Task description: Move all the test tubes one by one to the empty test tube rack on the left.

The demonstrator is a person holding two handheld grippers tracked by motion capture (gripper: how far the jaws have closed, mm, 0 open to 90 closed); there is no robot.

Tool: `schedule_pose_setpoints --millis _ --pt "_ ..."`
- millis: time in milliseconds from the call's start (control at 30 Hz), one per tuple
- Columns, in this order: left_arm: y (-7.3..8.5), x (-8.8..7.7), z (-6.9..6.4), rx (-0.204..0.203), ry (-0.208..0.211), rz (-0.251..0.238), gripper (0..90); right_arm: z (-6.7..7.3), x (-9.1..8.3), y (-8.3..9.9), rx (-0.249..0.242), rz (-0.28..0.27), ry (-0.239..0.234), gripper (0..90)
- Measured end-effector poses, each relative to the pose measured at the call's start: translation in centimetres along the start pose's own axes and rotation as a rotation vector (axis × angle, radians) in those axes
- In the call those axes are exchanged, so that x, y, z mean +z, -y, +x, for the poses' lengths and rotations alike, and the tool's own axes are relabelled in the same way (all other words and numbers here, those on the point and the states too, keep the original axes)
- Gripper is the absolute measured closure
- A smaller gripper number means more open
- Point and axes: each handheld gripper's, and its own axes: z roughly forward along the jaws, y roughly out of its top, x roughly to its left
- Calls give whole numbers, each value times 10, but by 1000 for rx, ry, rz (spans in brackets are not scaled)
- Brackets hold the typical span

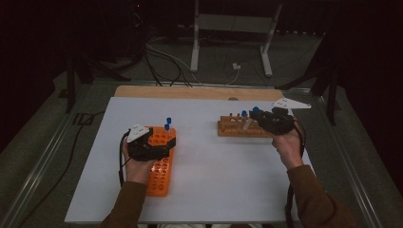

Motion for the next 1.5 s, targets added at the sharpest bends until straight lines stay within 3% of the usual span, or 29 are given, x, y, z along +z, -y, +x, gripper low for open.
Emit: schedule_pose_setpoints --millis 433,1200,1500 --pt "-1 0 -4 14 4 -9 7 35 23 -3 -6 9 -111 766" --pt "-6 3 -24 64 61 -21 7 105 50 -16 -95 25 -254 765" --pt "-8 6 -40 123 96 -12 36 128 62 -16 -105 40 -313 765"
